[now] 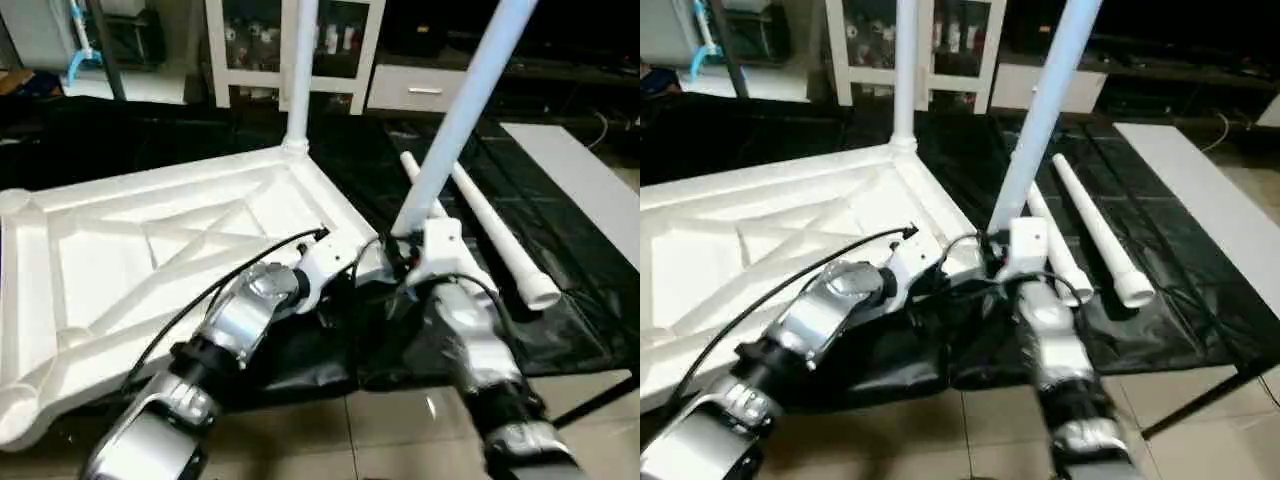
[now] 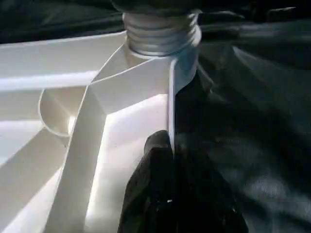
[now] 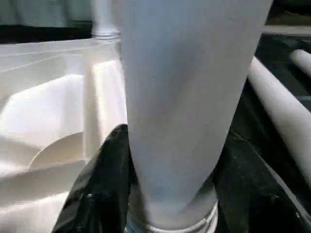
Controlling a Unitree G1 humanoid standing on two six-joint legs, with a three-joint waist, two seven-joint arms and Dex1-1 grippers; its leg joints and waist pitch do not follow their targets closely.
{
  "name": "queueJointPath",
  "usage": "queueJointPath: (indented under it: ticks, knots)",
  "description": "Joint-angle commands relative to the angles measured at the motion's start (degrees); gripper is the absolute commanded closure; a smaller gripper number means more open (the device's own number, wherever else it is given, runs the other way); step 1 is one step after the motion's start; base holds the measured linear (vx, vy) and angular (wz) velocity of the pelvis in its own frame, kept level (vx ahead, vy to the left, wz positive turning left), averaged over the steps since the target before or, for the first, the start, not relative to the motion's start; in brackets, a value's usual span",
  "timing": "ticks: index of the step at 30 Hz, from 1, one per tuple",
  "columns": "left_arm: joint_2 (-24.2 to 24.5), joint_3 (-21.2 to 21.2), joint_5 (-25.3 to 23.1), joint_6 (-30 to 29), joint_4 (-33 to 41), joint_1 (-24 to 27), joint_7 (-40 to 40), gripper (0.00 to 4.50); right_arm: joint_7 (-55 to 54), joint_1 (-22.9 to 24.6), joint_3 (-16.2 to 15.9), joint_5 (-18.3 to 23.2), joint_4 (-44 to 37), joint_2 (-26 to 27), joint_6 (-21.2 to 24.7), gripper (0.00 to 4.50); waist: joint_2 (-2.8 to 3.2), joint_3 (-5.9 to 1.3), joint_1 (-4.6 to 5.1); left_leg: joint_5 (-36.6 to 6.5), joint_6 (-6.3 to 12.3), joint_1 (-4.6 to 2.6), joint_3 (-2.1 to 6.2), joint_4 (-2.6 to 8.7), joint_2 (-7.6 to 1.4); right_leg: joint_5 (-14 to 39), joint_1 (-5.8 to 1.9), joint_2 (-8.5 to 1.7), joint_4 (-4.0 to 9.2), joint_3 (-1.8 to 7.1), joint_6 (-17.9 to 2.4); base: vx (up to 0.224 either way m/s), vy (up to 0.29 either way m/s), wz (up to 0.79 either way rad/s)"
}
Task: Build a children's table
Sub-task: Rotate leg to tighten
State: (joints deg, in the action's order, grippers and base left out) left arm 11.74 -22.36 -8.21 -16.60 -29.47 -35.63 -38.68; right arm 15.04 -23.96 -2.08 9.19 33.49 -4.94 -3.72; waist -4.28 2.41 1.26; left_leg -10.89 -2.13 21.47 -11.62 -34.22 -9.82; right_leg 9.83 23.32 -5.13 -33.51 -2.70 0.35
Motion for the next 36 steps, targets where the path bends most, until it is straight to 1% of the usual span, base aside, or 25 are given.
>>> queueJointPath:
  ticks: [1, 2, 3, 4, 5, 6, 7, 8, 9, 10, 12, 13, 14, 15, 17, 19, 20, 22, 23, 25, 30, 32, 33, 34, 36]
  knots:
    - [3.09, 0.55, -2.1, 2.38, -2.03, 1.3, -0.44, 4.5, 3.72, 0.8, -2.37, -0.27, -2.39, -0.62, -1.33, 1.75, 0.31, -2.82, 0.12, -22.0, -0.11, 0.08, 2.45, 5.42, -3.33, 21.49, -1.73, -3.28, 4.56, 2.02, -7.78, 0.0, 0.0, 0.0]
    - [4.88, -0.34, -1.89, 5.68, -1.69, 2.3, -3.54, 4.5, 5.34, 1.3, -2.58, -0.39, -3.34, -2.3, -1.71, 1.47, 0.35, -2.88, 0.13, -21.52, -0.11, 0.4, 2.69, 5.54, -3.27, 21.98, -2.14, -3.33, 4.65, 1.87, -7.4, 0.003, -0.009, -0.2]
    - [4.99, -0.33, -1.86, 5.74, -1.62, 2.4, -3.68, 4.5, 5.63, 1.35, -2.55, -0.24, -3.47, -2.4, -1.58, 1.47, 0.55, -3.01, 0.33, -21.01, -0.46, 0.48, 2.88, 5.64, -3.43, 21.84, -2.14, -3.35, 4.43, 1.74, -7.44, 0.003, -0.009, -0.2]
    - [6.83, -0.55, -1.12, 9.53, -0.24, 4.08, -6.63, 4.5, 11.87, 2.35, -2.25, 3.1, -5.92, -4.1, 1.14, 1.47, 0.57, -3.18, 0.19, -21.08, -0.29, -0.16, 2.71, 5.28, -3.49, 20.09, -1.86, -3.33, 4.5, 1.77, -8.43, 0.0, 0.0, 0.0]
    - [7.13, -0.63, -0.64, 9.76, 0.3, 4.49, -7.82, 4.5, 13.32, 2.55, -2.47, 3.59, -6.43, -4.57, 1.62, 1.44, 0.48, -3.25, -0.04, -19.59, 0.36, -0.42, 2.34, 5.05, -3.71, 16.43, -1.69, -3.39, 4.18, 2.06, -9.66, 0.0, 0.0, 0.0]
    - [8.73, -1.22, 1.09, 9.78, 2.93, 6.44, -12.82, 4.5, 20.64, 3.69, -4.2, 5.29, -9.02, -7.5, 3.78, 1.44, 0.34, -3.25, -0.11, -18.99, 1.01, -0.62, 2.15, 4.93, -3.64, 14.93, -1.69, -3.23, 4.04, 2.06, -10.57, 0.0, 0.0, 0.0]
    - [8.73, -1.22, 1.09, 9.78, 2.93, 6.44, -12.82, 4.5, 20.64, 3.69, -4.2, 5.29, -9.02, -7.5, 3.78, 1.38, 0.4, -3.08, -0.44, -17.88, 2.04, -0.42, 2.02, 4.93, -3.79, 13.54, -1.88, -3.31, 3.74, 2.1, -11.53, 0.0, 0.0, 0.0]
    - [10.73, -2.41, 2.18, 11.43, 5.12, 8.17, -17.42, 4.5, 29.06, 5.11, -6.25, 5.36, -11.62, -11.81, 4.81, 1.38, 0.45, -2.93, -0.45, -17.83, 2.16, -0.47, 1.86, 5.01, -3.79, 13.88, -1.64, -3.26, 3.86, 2.12, -11.78, 0.0, 0.0, 0.0]
    - [10.73, -2.41, 2.18, 11.43, 5.12, 8.17, -17.42, 4.5, 29.06, 5.11, -6.25, 5.36, -11.62, -11.81, 4.81, 1.38, 0.46, -2.99, -0.76, -18.07, 2.48, -0.64, 1.83, 4.89, -3.82, 14.4, -1.81, -3.26, 3.8, 2.07, -11.97, 0.0, 0.0, 0.0]
    - [11.16, -2.6, 2.77, 11.83, 5.63, 8.5, -18.5, 4.5, 30.96, 5.4, -6.42, 5.59, -12.1, -12.89, 4.82, 1.38, 0.51, -3.02, -0.78, -17.28, 2.47, -0.65, 1.67, 4.88, -3.79, 13.86, -1.65, -3.26, 3.69, 2.15, -12.29, 0.0, 0.0, 0.0]
    - [12.29, -3.08, 4.59, 13.22, 6.56, 9.08, -21.35, 4.5, 36.34, 5.87, -6.07, 6.95, -12.66, -15.95, 4.6, 1.38, 0.49, -3.17, -1.07, -16.48, 2.65, -0.75, 1.64, 4.8, -3.76, 12.83, -1.78, -3.24, 3.52, 2.1, -12.83, 0.0, 0.0, 0.0]
    - [12.63, -3.2, 4.92, 13.74, 6.62, 9.17, -22.24, 4.5, 37.94, 5.91, -5.87, 7.51, -12.59, -16.77, 4.54, 1.38, 0.2, -3.1, -1.42, -16.14, 2.82, -0.82, 1.61, 4.81, -3.83, 12.95, -1.82, -3.27, 3.5, 2.08, -12.99, 0.0, 0.0, 0.0]
    - [12.94, -3.36, 4.97, 14.18, 6.67, 9.24, -23.07, 4.5, 39.48, 5.96, -5.8, 7.96, -12.58, -17.56, 4.57, 1.38, 0.24, -3.09, -1.5, -15.99, 2.89, -0.77, 1.6, 4.81, -3.83, 13.06, -1.85, -3.24, 3.47, 2.07, -12.96, 0.0, 0.0, 0.0]
    - [13.28, -3.58, 4.92, 14.53, 6.81, 9.34, -24.08, 4.5, 41.23, 6.06, -5.86, 8.38, -12.65, -18.47, 4.67, 1.38, 0.41, -2.98, -1.63, -16.36, 2.69, -0.92, 1.56, 4.9, -3.87, 13.66, -1.68, -3.23, 3.58, 2.08, -13.0, 0.0, 0.0, 0.0]
    - [13.38, -3.55, 4.92, 14.64, 7.2, 9.54, -25.08, 4.5, 42.62, 6.13, -5.82, 8.52, -12.72, -19.45, 4.59, 1.38, 0.36, -2.79, -1.78, -18.66, 1.73, -1.23, 1.54, 4.99, -3.9, 17.02, -1.36, -3.26, 3.98, 2.1, -12.39, 0.0, 0.0, 0.0]
    - [13.21, -3.45, 5.36, 14.41, 7.93, 9.87, -26.49, 4.5, 44.99, 6.12, -5.54, 9.07, -12.7, -20.81, 4.83, 1.38, 0.27, -2.71, -1.84, -20.34, 0.98, -1.33, 1.66, 5.04, -3.95, 20.02, -1.32, -3.39, 4.24, 2.12, -11.61, 0.0, 0.0, 0.0]
    - [13.24, -3.6, 5.52, 14.26, 8.33, 10.04, -27.13, 4.5, 45.67, 6.08, -5.36, 9.25, -12.56, -21.29, 4.79, 1.38, 0.15, -2.65, -1.89, -20.61, 0.84, -1.34, 1.68, 5.07, -3.97, 20.86, -1.28, -3.39, 4.37, 2.13, -11.29, 0.0, 0.0, 0.0]
    - [13.35, -4.01, 5.61, 14.23, 8.98, 10.26, -27.86, 4.5, 46.94, 5.96, -5.08, 9.78, -12.49, -21.83, 5.41, 1.38, 0.17, -2.56, -1.93, -21.56, 0.41, -1.55, 1.66, 5.11, -3.99, 22.02, -0.98, -3.3, 4.49, 2.21, -10.9, 0.0, 0.0, 0.0]
    - [13.28, -4.08, 5.9, 14.18, 9.38, 10.4, -28.13, 4.5, 48.14, 5.85, -4.73, 10.12, -12.46, -21.87, 6.02, 1.38, 0.09, -2.51, -1.95, -22.63, 0.17, -1.54, 1.72, 5.15, -3.94, 23.46, -0.95, -3.35, 4.62, 2.24, -10.49, 0.0, 0.0, 0.0]
    - [13.2, -4.11, 6.07, 14.09, 9.56, 10.47, -28.28, 4.5, 48.85, 5.8, -4.67, 10.39, -12.43, -21.88, 6.42, 1.38, 0.12, -2.54, -2.09, -22.59, 0.01, -1.52, 1.8, 5.16, -3.92, 24.47, -0.94, -3.43, 4.72, 2.27, -9.97, 0.0, 0.0, 0.0]
    - [12.98, -4.56, 6.39, 14.07, 10.11, 10.52, -29.38, 4.5, 51.86, 4.8, -5.34, 10.72, -11.37, -21.8, 6.38, 1.38, 0.09, -2.61, -2.37, -22.04, -0.11, -1.31, 1.94, 5.25, -3.93, 24.97, -1.09, -3.48, 4.72, 2.25, -9.24, 0.0, 0.0, 0.0]
    - [12.89, -4.45, 6.3, 13.92, 10.38, 10.64, -29.71, 4.5, 52.82, 4.46, -5.41, 11.33, -11.08, -21.79, 7.02, 1.66, 0.07, -2.66, -2.57, -21.83, -0.06, -1.37, 1.88, 5.19, -3.91, 24.62, -1.04, -3.45, 4.68, 2.27, -9.31, 0.0, 0.0, 0.0]
    - [12.88, -4.3, 6.17, 13.82, 10.61, 10.78, -29.89, 4.5, 53.9, 4.33, -5.39, 11.97, -10.91, -21.95, 8.02, 1.66, -0.08, -2.66, -2.72, -21.42, 0.09, -1.34, 1.87, 5.19, -3.92, 24.46, -1.08, -3.49, 4.64, 2.28, -9.37, 0.0, 0.0, 0.0]
    - [12.88, -4.27, 6.14, 13.79, 10.65, 10.8, -29.93, 4.5, 54.22, 4.3, -5.36, 12.11, -10.87, -22.0, 8.36, 1.77, -0.04, -2.74, -2.77, -20.84, 0.32, -1.25, 1.89, 5.16, -3.92, 23.8, -1.24, -3.49, 4.52, 2.27, -9.59, 0.0, 0.0, 0.0]
    - [13.08, -4.24, 6.03, 13.81, 10.68, 10.84, -30.0, 4.5, 55.38, 4.29, -5.34, 12.31, -10.68, -22.5, 9.57, 1.85, -0.04, -2.79, -2.84, -19.77, 0.46, -1.26, 1.83, 5.17, -3.93, 22.43, -1.26, -3.41, 4.38, 2.24, -9.93, 0.0, 0.0, 0.0]
